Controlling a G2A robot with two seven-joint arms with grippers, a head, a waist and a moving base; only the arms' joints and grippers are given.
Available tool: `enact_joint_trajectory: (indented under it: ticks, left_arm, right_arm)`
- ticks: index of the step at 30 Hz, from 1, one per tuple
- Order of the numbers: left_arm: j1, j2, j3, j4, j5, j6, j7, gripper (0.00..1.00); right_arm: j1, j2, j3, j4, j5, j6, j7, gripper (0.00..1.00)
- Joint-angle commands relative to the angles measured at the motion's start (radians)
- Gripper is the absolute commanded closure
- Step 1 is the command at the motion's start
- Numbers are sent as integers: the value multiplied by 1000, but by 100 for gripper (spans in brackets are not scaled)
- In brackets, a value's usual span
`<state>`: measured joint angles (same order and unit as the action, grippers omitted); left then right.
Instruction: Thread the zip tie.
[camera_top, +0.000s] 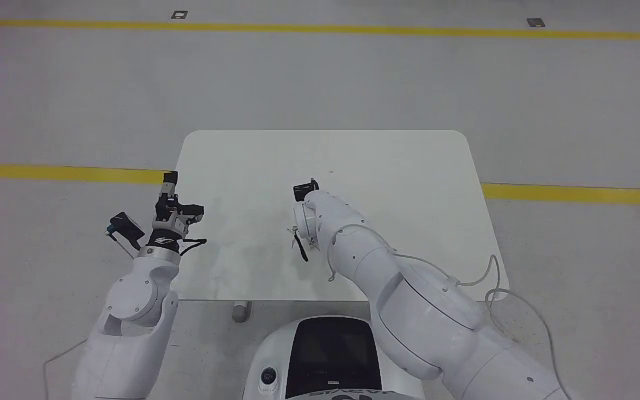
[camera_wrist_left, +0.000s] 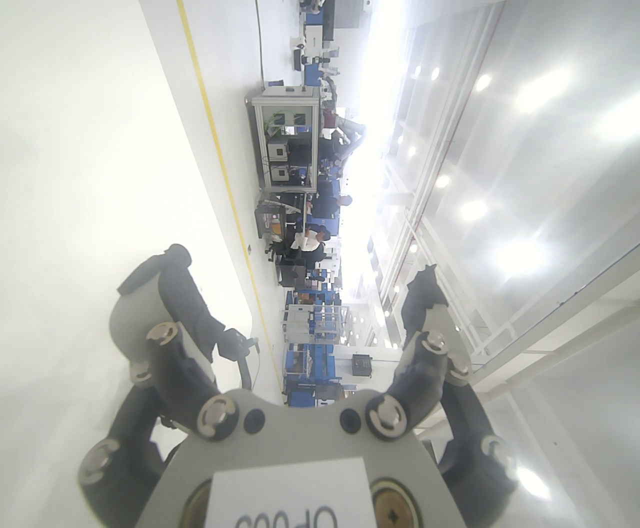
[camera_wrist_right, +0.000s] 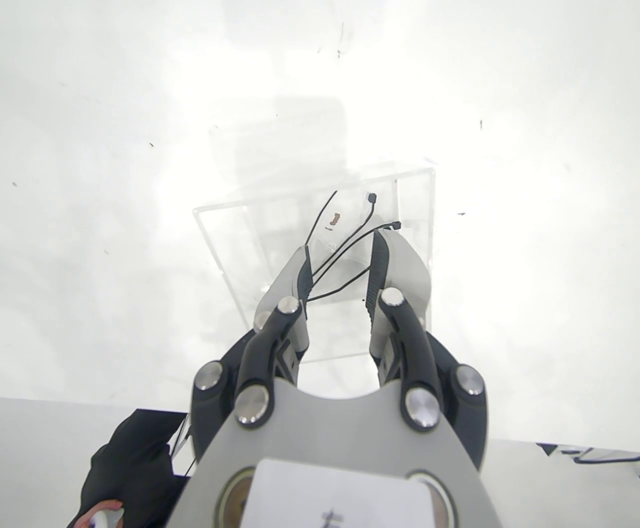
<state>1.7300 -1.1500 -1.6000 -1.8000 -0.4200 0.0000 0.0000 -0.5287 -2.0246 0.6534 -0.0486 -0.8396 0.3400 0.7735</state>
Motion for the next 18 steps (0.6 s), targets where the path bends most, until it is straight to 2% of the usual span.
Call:
enact_joint_trajectory:
  ticks: [1, 15, 18]
  left_arm:
    - [0, 0, 0, 0, 0, 0, 0, 0]
    - [0, 0, 0, 0, 0, 0, 0, 0]
    - [0, 0, 0, 0, 0, 0, 0, 0]
  right_arm:
    - [0, 0, 0, 1, -1, 0, 1, 73]
    - [-4, 0, -2, 3, -1, 0, 9, 75]
    - [-4, 0, -3, 3, -4, 0, 10, 78]
